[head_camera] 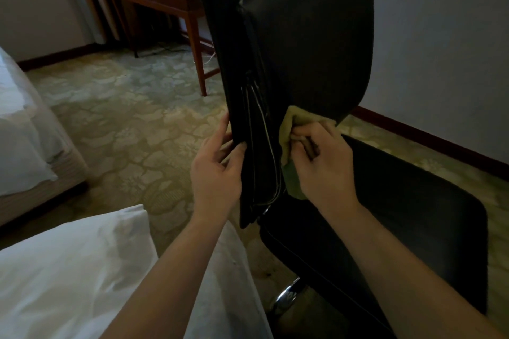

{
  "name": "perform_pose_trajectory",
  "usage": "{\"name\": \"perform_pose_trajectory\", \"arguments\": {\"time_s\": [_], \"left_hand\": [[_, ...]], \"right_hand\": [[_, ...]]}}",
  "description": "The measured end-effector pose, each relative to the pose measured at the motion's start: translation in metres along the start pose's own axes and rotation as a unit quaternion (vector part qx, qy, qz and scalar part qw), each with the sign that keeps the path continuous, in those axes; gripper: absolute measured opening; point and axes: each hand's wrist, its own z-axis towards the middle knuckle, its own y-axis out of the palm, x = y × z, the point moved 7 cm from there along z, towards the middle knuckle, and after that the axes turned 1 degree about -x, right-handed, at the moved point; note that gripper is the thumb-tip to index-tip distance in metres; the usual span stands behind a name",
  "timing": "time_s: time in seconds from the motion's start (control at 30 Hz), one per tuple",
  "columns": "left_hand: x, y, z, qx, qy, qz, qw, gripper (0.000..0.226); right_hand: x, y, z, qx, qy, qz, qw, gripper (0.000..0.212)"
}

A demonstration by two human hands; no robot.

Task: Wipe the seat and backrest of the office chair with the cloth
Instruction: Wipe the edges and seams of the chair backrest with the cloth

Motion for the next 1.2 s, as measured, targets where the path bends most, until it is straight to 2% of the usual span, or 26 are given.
{"name": "perform_pose_trajectory", "arguments": {"time_s": [0.13, 0.33, 0.5, 0.63, 0.73, 0.93, 1.2], "left_hand": [[0.003, 0.000, 0.000, -0.003, 0.004, 0.015, 1.000, 0.063], [0.001, 0.000, 0.000, 0.001, -0.006, 0.010, 1.000, 0.063], [0.001, 0.002, -0.001, 0.007, -0.008, 0.012, 1.000, 0.062], [0.002, 0.001, -0.002, 0.009, -0.005, 0.016, 1.000, 0.062], [0.001, 0.001, -0.001, 0.005, -0.007, 0.019, 1.000, 0.062], [0.000, 0.000, -0.001, 0.003, -0.012, 0.010, 1.000, 0.061], [0.001, 0.001, -0.003, 0.013, -0.007, -0.005, 1.000, 0.060]], "right_hand": [[-0.021, -0.005, 0.022, 0.028, -0.023, 0.001, 0.999, 0.013], [-0.008, 0.007, 0.001, -0.003, -0.024, -0.026, 0.999, 0.011], [0.016, 0.006, -0.020, -0.041, 0.009, -0.023, 0.999, 0.013], [0.009, -0.007, -0.005, 0.010, 0.035, 0.023, 0.999, 0.012], [-0.008, -0.013, 0.012, 0.039, 0.014, 0.040, 0.998, 0.015], [-0.015, 0.001, 0.013, 0.010, -0.017, 0.021, 1.000, 0.017], [0.029, 0.018, -0.048, -0.005, 0.086, 0.021, 0.996, 0.014]]}}
